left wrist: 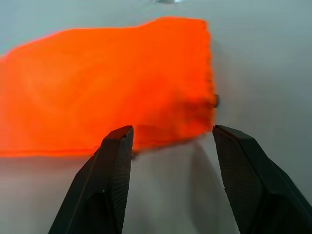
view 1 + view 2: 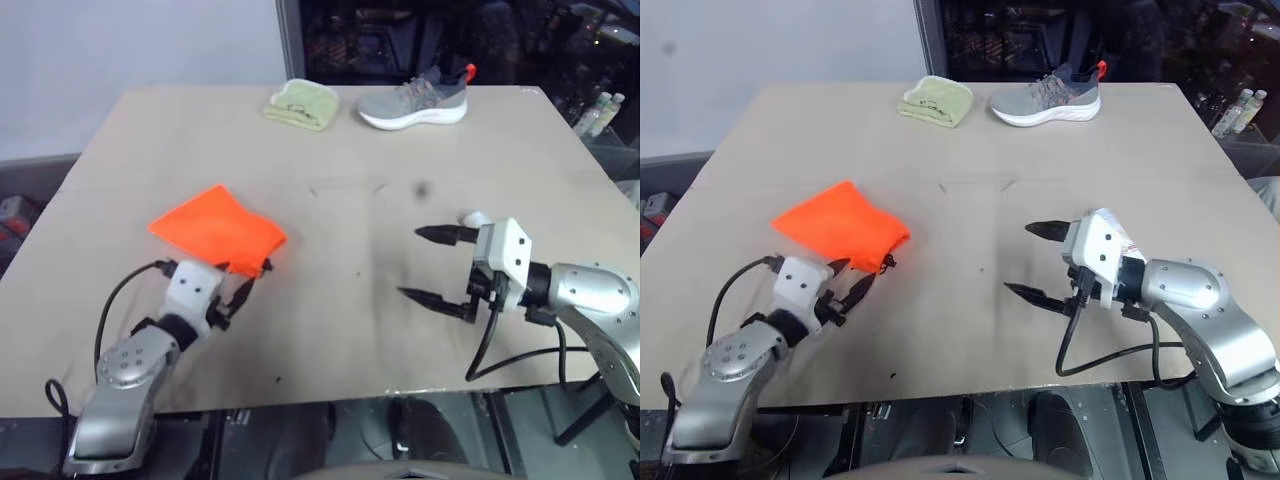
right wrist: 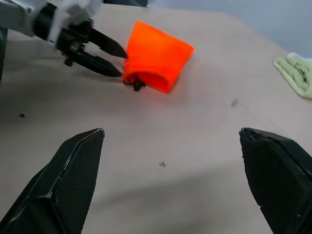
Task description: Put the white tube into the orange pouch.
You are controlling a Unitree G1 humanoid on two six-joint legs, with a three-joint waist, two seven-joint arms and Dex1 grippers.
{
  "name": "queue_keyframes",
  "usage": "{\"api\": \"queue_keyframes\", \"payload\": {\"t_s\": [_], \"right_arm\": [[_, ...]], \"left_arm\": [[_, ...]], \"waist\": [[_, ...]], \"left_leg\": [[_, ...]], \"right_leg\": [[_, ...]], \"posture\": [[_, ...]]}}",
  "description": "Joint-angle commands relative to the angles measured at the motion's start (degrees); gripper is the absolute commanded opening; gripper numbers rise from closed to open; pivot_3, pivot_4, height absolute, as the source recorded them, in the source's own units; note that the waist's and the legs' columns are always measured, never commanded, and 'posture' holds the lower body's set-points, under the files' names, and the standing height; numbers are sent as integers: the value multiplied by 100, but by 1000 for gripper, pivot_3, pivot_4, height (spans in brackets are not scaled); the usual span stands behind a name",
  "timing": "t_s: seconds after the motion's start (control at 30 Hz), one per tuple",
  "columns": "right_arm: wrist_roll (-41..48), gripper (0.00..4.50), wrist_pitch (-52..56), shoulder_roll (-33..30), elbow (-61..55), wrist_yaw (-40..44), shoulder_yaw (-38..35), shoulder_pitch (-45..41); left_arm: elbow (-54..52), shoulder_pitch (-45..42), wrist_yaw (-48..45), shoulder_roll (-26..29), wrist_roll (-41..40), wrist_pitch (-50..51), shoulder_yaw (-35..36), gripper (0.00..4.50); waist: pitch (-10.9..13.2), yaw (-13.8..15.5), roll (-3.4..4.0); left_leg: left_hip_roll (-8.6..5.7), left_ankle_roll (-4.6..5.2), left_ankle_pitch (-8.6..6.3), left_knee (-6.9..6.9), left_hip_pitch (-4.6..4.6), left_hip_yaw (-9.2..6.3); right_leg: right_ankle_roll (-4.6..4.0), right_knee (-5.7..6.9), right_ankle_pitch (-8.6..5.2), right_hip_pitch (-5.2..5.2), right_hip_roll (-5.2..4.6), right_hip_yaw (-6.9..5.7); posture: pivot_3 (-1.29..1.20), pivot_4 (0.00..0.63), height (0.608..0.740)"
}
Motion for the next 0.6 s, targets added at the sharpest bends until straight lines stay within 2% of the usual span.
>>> {"api": "queue_keyframes", "payload": {"t_s": [0.03, 0.23, 0.4, 0.5, 0.6], "right_arm": [[-9, 4500, -124, 9, -38, 47, 8, -102], [-22, 4500, -117, 0, -75, 25, -21, -68], [-23, 4500, -85, -11, -156, -53, -74, 4], [-14, 4500, -70, -12, -174, -88, -81, 25], [-14, 4500, -70, -7, -174, -113, -77, 43]], "left_arm": [[-328, -270, 222, -51, 371, 32, -363, 2660], [-493, -630, 556, -113, 965, 293, -833, 2660], [-840, -1077, 807, -96, 1511, 1225, -1094, 2660], [-945, -1266, 792, 20, 1747, 1424, -1152, 2660], [-1034, -1379, 737, 130, 1895, 1687, -1183, 1840]], "waist": [[0, -2, 0], [0, -12, 0], [0, -5, 0], [0, -25, 0], [1, -23, 1]], "left_leg": [[0, 0, 0, 0, -1, 1], [-2, 0, 0, 0, -3, -1], [-3, 0, 0, 5, -4, -1], [-5, 0, 0, 11, -8, -1], [-4, 0, 1, 11, -8, 0]], "right_leg": [[0, 0, 0, 0, 0, 1], [0, 2, 1, -3, 2, 1], [1, 5, 2, 0, 3, -2], [7, 7, 5, -1, 4, -7], [8, 9, 5, -3, 6, -6]], "posture": [[0, 150, 740], [0, 150, 740], [0, 150, 740], [0, 150, 740], [0, 150, 740]]}}
